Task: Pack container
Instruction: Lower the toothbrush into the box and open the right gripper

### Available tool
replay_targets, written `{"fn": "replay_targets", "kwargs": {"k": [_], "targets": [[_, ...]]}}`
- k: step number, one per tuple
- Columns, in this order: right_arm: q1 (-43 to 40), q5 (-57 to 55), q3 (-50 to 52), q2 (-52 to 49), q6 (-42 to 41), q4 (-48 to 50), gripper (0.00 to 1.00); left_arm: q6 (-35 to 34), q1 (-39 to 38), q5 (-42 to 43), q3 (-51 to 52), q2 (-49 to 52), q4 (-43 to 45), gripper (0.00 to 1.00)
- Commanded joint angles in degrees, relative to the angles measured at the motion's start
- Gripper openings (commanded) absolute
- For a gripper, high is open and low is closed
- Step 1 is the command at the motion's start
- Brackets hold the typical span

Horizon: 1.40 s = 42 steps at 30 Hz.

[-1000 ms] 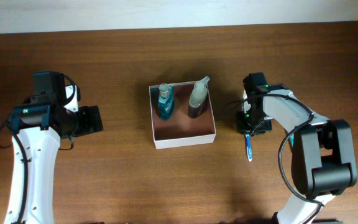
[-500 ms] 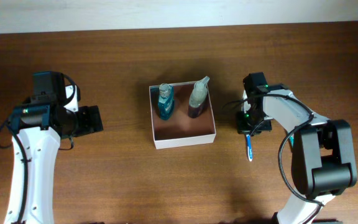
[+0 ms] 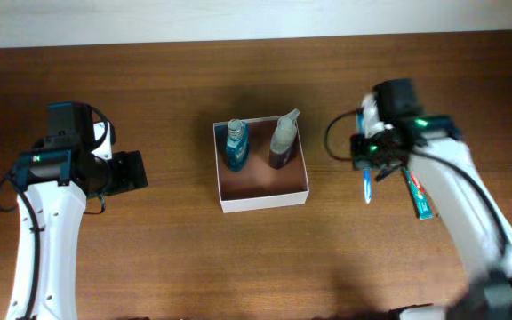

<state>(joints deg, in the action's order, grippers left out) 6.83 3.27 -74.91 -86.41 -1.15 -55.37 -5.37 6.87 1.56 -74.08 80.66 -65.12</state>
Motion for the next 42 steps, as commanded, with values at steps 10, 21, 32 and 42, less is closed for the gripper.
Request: {"fn": "replay_targets", "kwargs": {"k": [10, 21, 32, 42], "targets": [[24.39, 3.58, -1.6, 9.97, 40.63, -0.26, 0.04, 1.14, 0.15, 0.63, 0.15, -0.83, 0.02, 0.9], [29.55, 3.67, -1.6, -1.81, 47.67, 7.39, 0.04, 1.14, 0.15, 0.63, 0.15, -0.83, 0.0, 0.9], [29.55, 3.87, -1.6, -13.64, 47.6, 10.25, 0.04, 1.14, 0.15, 0.63, 0.15, -0.83, 0.0, 0.9], [29.55, 3.82, -1.77, -14.78, 42.1, 10.21, 0.41, 1.16, 0.15, 0.63, 0.15, -0.83, 0.0, 0.9]]}}
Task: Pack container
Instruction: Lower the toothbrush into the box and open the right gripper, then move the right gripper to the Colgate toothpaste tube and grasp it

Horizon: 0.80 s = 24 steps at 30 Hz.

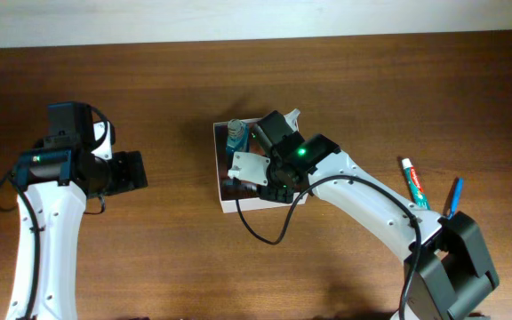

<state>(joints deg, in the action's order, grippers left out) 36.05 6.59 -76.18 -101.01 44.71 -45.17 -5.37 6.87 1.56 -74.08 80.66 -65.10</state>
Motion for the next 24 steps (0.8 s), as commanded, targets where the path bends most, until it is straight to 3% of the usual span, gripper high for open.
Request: {"fn": "replay_targets", "kwargs": {"k": [1, 5, 9, 12, 18, 24], "targets": [[0.33, 0.33, -0.81, 0.17, -5.46, -0.2, 0.43, 1.16, 0.15, 0.61, 0.15, -0.83, -0.04, 0.9], [0.24, -2.91, -3.26, 4.17, -14.62, -1.07, 0.49, 1.16, 0.15, 0.63, 0.15, -0.83, -0.02, 0.9], [-0.55, -13.53, -5.88, 12.41, -24.9, -1.16, 0.54, 1.16, 0.15, 0.61, 0.15, -0.83, -0.04, 0.9], [-3.63, -20.0, -6.73, 19.67, -33.9, -2.14, 0.69, 1.16, 0.15, 0.61, 0.15, -0.83, -0.04, 0.9], [-21.11, -20.5, -6.71, 27.89, -43.32, -11.23, 0.78, 1.16, 0.15, 0.63, 0.15, -0.83, -0.04, 0.9], [-41.53, -13.86, -3.82, 25.38, -43.52, -18.56, 0.8, 1.16, 0.15, 0.63, 0.15, -0.83, -0.02, 0.9]]}}
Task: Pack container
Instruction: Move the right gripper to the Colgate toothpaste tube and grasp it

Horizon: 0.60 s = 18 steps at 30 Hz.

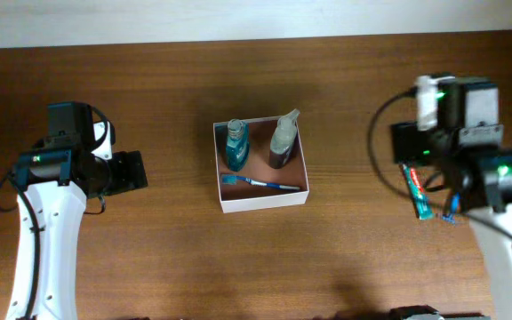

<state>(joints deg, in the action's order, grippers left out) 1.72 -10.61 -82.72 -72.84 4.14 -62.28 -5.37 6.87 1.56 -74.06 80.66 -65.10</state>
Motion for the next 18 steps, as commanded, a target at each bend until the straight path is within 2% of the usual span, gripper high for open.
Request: {"fn": "replay_targets", "kwargs": {"k": [1, 7, 18], "targets": [[-9.07, 4.13, 3.43, -3.45, -2.93, -1.75, 0.81, 1.16, 0.15, 0.63, 0.13, -0.83, -0.02, 0.9], [-19.54, 6.58, 12.55, -11.74, -2.91, -0.42, 0.82, 1.16, 0.15, 0.63, 0.13, -0.83, -0.02, 0.9], [-20.44, 10.86, 16.46, -26.91, -1.4, 6.82, 0.82, 1.16, 0.15, 0.63, 0.13, -0.83, -0.07, 0.9]]}}
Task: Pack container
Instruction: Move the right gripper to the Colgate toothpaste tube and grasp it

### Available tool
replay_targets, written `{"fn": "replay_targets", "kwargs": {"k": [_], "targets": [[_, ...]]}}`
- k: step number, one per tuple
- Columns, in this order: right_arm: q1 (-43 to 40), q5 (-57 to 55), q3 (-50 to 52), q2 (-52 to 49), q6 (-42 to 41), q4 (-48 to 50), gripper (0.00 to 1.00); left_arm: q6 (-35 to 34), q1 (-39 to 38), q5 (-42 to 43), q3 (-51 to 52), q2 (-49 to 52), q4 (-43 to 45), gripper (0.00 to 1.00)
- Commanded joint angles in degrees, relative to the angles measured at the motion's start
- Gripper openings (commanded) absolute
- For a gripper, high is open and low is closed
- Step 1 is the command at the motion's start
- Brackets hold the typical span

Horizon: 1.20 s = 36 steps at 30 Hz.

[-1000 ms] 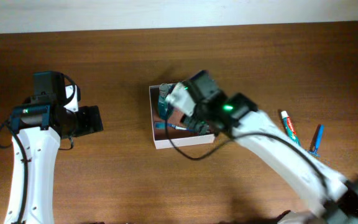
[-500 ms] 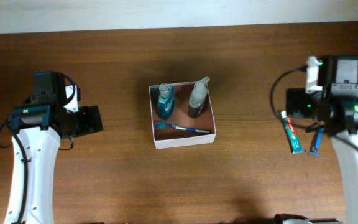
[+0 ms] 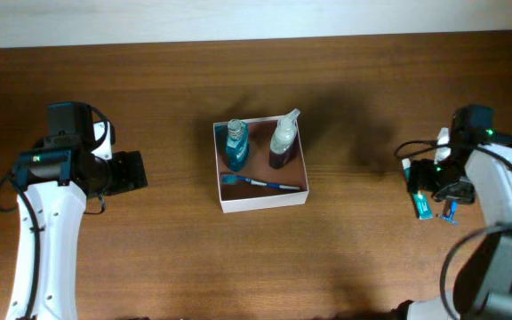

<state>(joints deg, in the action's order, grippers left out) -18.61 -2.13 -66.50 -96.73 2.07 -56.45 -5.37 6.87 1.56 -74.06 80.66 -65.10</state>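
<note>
A white open box (image 3: pixel 265 204) sits mid-table in the overhead view. Inside it stand a blue bottle (image 3: pixel 236 145) and a clear spray bottle (image 3: pixel 281 140), and a blue toothbrush (image 3: pixel 258 182) lies along its front wall. At the right, a toothpaste tube (image 3: pixel 424 207) lies on the table, its upper end hidden under my right gripper (image 3: pixel 427 182). The jaws are too small to read. A small blue item (image 3: pixel 452 212) lies beside the tube. My left gripper (image 3: pixel 134 171) hangs far left of the box with nothing in it.
The brown wooden table (image 3: pixel 149 258) reaches a pale wall at the back. The right arm's cable loops over the table near the tube. Bare wood lies between the box and each arm.
My right arm was high over the right side of the table, and it is now low with the gripper over the toothpaste tube's top end. The box contents and left arm are unchanged.
First my right gripper held a blue toothbrush right of the box. Then it was over the box. After that the toothbrush lay in the box and the arm was back at the right. Now the gripper is down at the toothpaste tube. The left arm never moved.
</note>
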Motion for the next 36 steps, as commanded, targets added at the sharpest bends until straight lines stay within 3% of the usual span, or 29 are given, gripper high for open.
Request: {"fn": "replay_targets", "kwargs": {"k": [1, 21, 22, 26, 28, 33, 36], "targets": [[-0.11, 2.38, 0.24, -4.07, 0.7, 1.46, 0.82, 1.16, 0.15, 0.63, 0.13, -0.83, -0.07, 0.9], [-0.11, 6.54, 0.35, -14.4, 3.61, 8.87, 0.81, 1.14, 0.15, 0.63, 0.13, -0.83, -0.28, 0.9], [-0.11, 6.51, 0.35, -14.4, 3.61, 8.79, 0.77, 1.14, 0.15, 0.63, 0.13, -0.83, -0.28, 0.9], [-0.11, 6.67, 0.35, -14.4, 3.45, 8.48, 0.34, 1.14, 0.15, 0.63, 0.13, -0.83, -0.39, 0.9], [-0.11, 6.71, 0.35, -14.4, 3.45, 8.35, 0.22, 1.14, 0.15, 0.63, 0.13, -0.83, -0.5, 0.9], [-0.11, 6.69, 0.33, -14.4, 3.45, 7.85, 0.04, 1.14, 0.15, 0.63, 0.13, -0.83, -0.52, 0.9], [-0.11, 6.75, 0.28, -14.32, 3.45, 7.85, 0.04, 1.16, 0.15, 0.63, 0.13, -0.83, -0.52, 0.9]]}}
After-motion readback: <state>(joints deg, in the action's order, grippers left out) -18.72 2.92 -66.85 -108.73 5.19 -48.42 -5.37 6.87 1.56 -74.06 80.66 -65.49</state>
